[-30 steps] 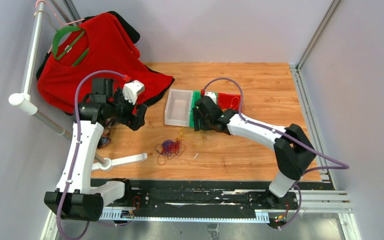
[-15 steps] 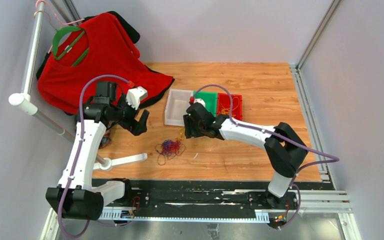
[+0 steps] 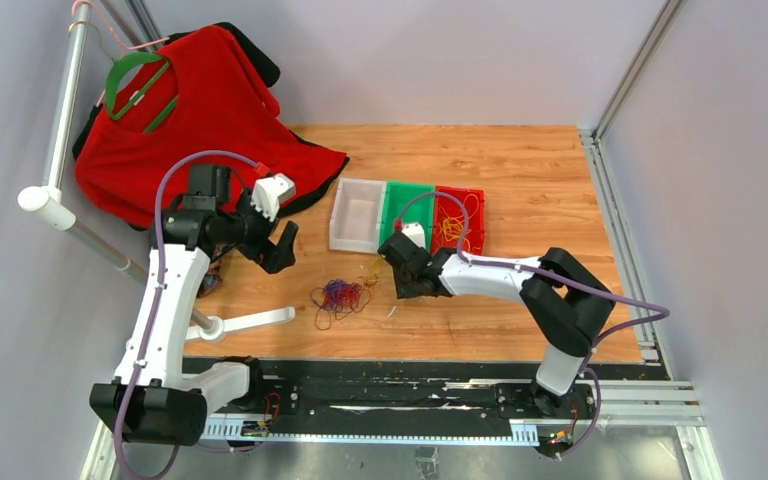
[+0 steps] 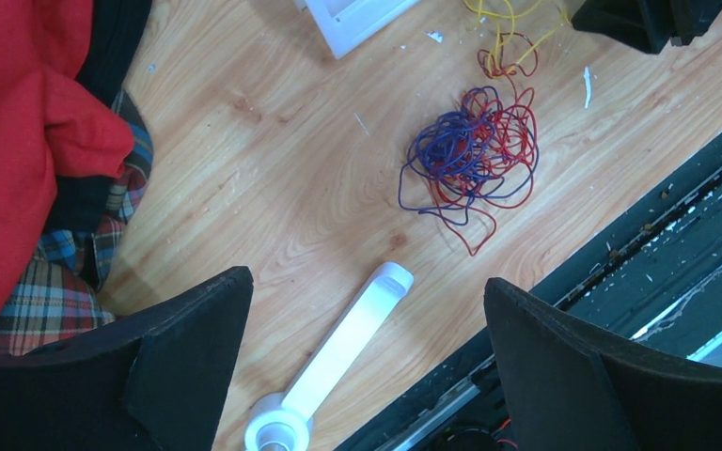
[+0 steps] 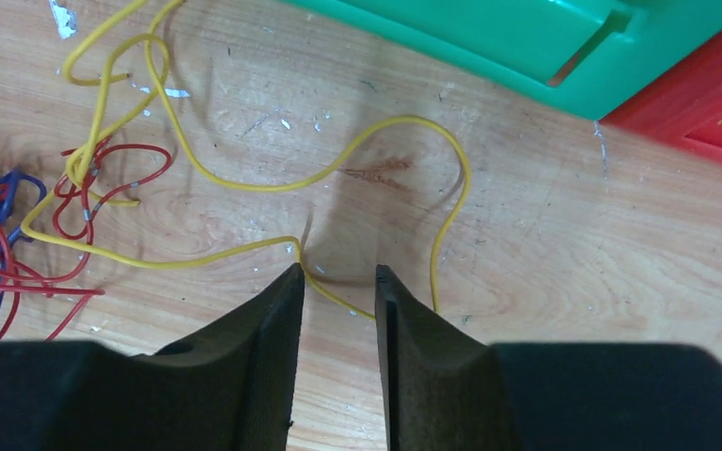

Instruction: Untangle the cables

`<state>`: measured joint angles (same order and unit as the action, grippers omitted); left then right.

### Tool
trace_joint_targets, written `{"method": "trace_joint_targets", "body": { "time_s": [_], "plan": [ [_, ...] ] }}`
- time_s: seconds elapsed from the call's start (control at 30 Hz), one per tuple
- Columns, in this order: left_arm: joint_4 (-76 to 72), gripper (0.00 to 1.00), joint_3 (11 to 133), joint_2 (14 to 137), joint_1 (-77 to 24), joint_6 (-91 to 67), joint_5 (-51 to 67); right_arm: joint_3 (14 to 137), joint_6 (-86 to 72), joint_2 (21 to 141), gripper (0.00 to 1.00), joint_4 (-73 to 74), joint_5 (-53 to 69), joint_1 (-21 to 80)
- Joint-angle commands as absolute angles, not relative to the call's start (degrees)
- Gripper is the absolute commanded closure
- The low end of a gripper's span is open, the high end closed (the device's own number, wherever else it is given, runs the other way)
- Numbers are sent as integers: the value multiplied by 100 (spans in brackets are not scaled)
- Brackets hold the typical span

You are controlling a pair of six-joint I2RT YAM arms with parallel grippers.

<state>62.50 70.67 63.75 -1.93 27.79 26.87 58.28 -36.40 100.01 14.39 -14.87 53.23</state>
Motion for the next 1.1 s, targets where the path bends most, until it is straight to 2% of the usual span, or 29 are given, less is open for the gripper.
{"method": "trace_joint_targets", "body": {
  "time_s": [0.0,0.13,0.17,0.47,0.67,0.7,0.73,0.77,0.8,0.83,0.97,1.07],
  "plan": [
    [6490,2,7198,6236,-141,3044,2864,5751,-3898,10001,71,1511,-1583,5388],
    [6581,2,7155,6237,-148,3097,2972,5727,-3860,9766,96,1310,-1412,5388],
    [6636,2,7198,6294,-149,3090,2991,5722,-3851,9681,99,1280,-1377,5389],
    [6690,2,7303,6341,-150,3083,3343,5944,-3601,8682,99,1164,-1244,5415],
    [6688,2,7342,6234,-158,3103,3581,6386,-2874,8224,99,1309,-1212,5423],
    [6687,2,7332,6228,-158,3103,3562,6389,-2726,8234,92,1260,-1183,5425],
    [6688,2,7304,6230,-158,3110,3546,6371,-2515,8279,78,1145,-1078,5425],
    [6688,2,7276,6237,-158,3116,3524,6332,-2263,8354,58,991,-944,5423],
    [6693,2,7257,6250,-158,3112,3494,6353,-2004,8461,43,947,-687,5390],
    [6723,2,7274,6262,-158,3130,3457,6445,-1775,8579,36,1003,-481,5328],
    [6801,2,7334,6342,-159,3239,3323,6586,-902,8921,35,1174,-654,5277],
    [6951,2,7367,6429,-163,3420,3340,6510,-677,9199,41,1155,-404,5235]
  ]
}}
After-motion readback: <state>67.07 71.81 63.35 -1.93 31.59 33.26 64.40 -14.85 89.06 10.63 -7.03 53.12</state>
